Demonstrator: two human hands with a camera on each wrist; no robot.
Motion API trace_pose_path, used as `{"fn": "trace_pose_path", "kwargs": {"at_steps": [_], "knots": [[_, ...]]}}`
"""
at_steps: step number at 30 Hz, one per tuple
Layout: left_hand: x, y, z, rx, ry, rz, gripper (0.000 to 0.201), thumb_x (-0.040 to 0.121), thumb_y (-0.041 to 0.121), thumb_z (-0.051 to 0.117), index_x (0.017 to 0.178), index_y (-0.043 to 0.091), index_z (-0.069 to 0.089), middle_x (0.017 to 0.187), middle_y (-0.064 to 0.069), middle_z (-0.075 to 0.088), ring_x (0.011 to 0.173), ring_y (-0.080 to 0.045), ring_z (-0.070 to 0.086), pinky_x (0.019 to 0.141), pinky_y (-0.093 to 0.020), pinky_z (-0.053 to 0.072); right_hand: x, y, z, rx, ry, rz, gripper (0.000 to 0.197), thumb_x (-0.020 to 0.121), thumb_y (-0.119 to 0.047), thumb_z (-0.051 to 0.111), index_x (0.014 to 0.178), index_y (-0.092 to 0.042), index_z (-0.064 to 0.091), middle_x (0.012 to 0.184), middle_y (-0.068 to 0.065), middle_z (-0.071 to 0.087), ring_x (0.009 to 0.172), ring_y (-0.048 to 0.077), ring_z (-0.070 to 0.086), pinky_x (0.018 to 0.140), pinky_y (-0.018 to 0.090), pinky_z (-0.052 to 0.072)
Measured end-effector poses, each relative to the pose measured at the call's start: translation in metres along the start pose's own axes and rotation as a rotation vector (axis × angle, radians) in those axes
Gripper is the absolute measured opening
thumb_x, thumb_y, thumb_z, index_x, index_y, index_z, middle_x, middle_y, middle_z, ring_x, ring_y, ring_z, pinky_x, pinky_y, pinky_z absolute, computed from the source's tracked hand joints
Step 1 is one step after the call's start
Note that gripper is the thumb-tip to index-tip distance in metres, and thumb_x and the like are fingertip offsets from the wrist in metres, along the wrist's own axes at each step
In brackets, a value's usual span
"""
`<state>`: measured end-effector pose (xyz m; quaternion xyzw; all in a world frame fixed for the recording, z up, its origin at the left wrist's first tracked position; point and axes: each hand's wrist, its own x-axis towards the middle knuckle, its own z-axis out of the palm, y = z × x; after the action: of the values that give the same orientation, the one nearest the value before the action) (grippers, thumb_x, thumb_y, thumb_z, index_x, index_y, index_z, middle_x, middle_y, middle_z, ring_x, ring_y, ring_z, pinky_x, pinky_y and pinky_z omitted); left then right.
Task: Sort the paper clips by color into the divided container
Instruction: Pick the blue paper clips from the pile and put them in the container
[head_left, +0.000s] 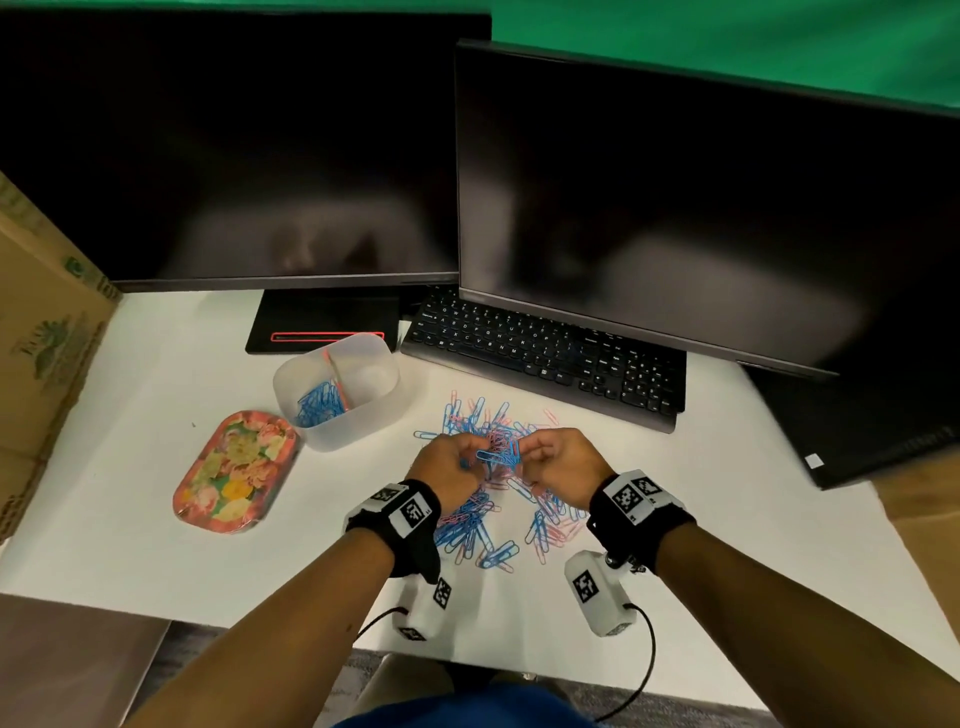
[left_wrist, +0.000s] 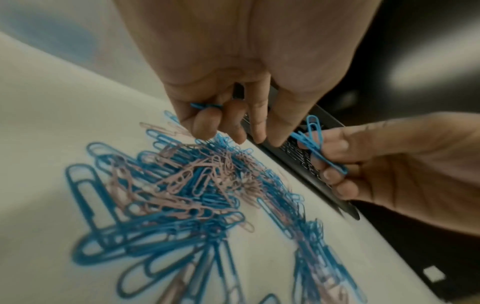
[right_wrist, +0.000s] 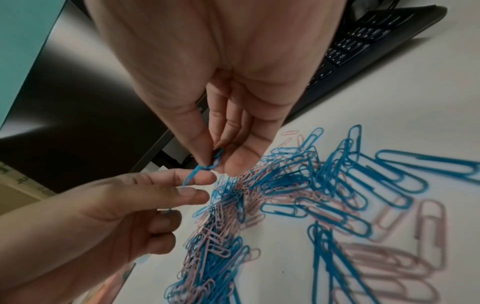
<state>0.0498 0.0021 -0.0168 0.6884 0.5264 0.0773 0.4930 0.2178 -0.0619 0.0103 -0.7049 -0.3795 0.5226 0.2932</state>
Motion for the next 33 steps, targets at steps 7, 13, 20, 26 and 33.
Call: {"fn": "trace_pose_path", "kwargs": {"at_steps": [7, 13, 20, 26, 33], "knots": [[0.004, 0.022, 0.006, -0.835, -0.097, -0.279, 0.037, 0.097, 0.043, 0.046, 0.097, 0.01, 0.063, 0.058, -0.002, 0.056, 0.048, -0.014, 0.04, 0.047, -0.024, 0.03, 0.004, -0.011, 0.007, 0.007, 0.068, -0.071, 0.027, 0.076, 0.008, 0.065, 0.079, -0.018, 0.062, 0.069, 0.006, 0.068, 0.057, 0.024, 0.061, 0.057, 0.032, 0.052], [0.012, 0.04, 0.012, -1.119, 0.057, -0.45, 0.022, 0.098, 0.023, 0.043, 0.084, 0.011, 0.056, 0.068, -0.009, 0.054, 0.049, -0.02, 0.049, 0.044, -0.023, 0.041, 0.005, -0.031, 0.016, 0.07, -0.024, -0.095, 0.023, 0.079, 0.008, 0.066, 0.089, -0.013, 0.066, 0.082, 0.007, 0.071, 0.063, 0.021, 0.066, 0.07, 0.037, 0.059], [0.013, 0.01, -0.018, -1.097, 0.047, -0.511, 0.041, 0.094, 0.038, 0.04, 0.057, 0.022, 0.036, 0.046, 0.006, 0.03, 0.034, -0.011, 0.021, 0.041, -0.014, 0.015, 0.011, 0.005, -0.051, -0.087, 0.244, -0.017, 0.025, 0.086, -0.003, 0.058, 0.076, -0.025, 0.065, 0.089, 0.015, 0.072, 0.066, 0.023, 0.065, 0.06, 0.033, 0.056], [0.013, -0.026, -0.041, -0.828, 0.149, -0.522, 0.033, 0.09, 0.02, 0.038, 0.058, 0.021, 0.03, 0.048, 0.004, 0.025, 0.035, -0.011, 0.013, 0.039, -0.012, 0.013, -0.002, 0.051, -0.072, -0.819, 0.193, 0.168, 0.021, 0.088, -0.032, 0.049, 0.079, -0.017, 0.062, 0.099, 0.006, 0.069, 0.096, 0.03, 0.064, 0.073, 0.026, 0.044], [0.014, -0.012, -0.027, -0.661, 0.099, -0.466, 0.021, 0.088, 0.015, 0.039, 0.068, 0.014, 0.046, 0.05, 0.003, 0.03, 0.042, -0.013, 0.016, 0.042, -0.017, 0.014, -0.005, 0.069, -0.028, -0.75, 0.218, 0.232, 0.057, 0.075, -0.062, 0.064, 0.108, -0.015, 0.061, 0.109, 0.002, 0.063, 0.101, 0.024, 0.061, 0.078, 0.028, 0.047]]}}
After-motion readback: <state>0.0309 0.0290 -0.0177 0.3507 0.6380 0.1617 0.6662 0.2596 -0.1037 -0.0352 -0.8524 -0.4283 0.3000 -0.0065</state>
